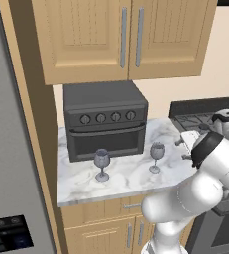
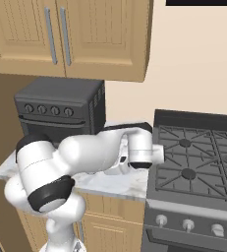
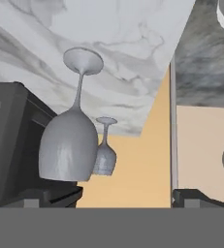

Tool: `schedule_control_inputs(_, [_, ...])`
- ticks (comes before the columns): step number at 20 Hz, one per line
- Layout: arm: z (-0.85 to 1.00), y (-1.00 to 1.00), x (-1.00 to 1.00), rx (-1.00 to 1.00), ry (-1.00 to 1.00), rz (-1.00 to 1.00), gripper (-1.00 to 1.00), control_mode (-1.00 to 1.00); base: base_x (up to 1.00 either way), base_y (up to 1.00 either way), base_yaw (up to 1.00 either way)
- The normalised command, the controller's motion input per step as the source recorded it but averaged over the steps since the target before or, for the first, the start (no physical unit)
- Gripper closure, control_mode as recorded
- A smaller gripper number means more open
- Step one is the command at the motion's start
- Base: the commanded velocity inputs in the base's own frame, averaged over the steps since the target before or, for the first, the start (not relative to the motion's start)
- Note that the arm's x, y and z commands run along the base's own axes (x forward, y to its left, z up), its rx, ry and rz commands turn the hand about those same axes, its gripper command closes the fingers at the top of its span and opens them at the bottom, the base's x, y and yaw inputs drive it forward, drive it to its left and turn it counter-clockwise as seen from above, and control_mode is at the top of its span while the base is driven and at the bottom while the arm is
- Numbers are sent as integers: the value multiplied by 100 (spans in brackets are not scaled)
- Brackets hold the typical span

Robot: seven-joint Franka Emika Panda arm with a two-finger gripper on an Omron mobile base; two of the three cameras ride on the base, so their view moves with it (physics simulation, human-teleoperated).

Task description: Retrieve the wine glasses from the counter and place one next to each plate.

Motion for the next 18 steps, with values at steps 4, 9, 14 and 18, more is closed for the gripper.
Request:
schedule_control_inputs(4, [-8,18,2,0,0,-14,-100,-100,0,0,0])
schedule_control_inputs(9, [-6,28,0,0,0,-12,-100,-100,0,0,0])
schedule_control_inputs(14, [-9,16,0,1,0,-8,-100,-100,0,0,0])
schedule_control_inputs(18, [-12,2,0,4,0,-6,-100,-100,0,0,0])
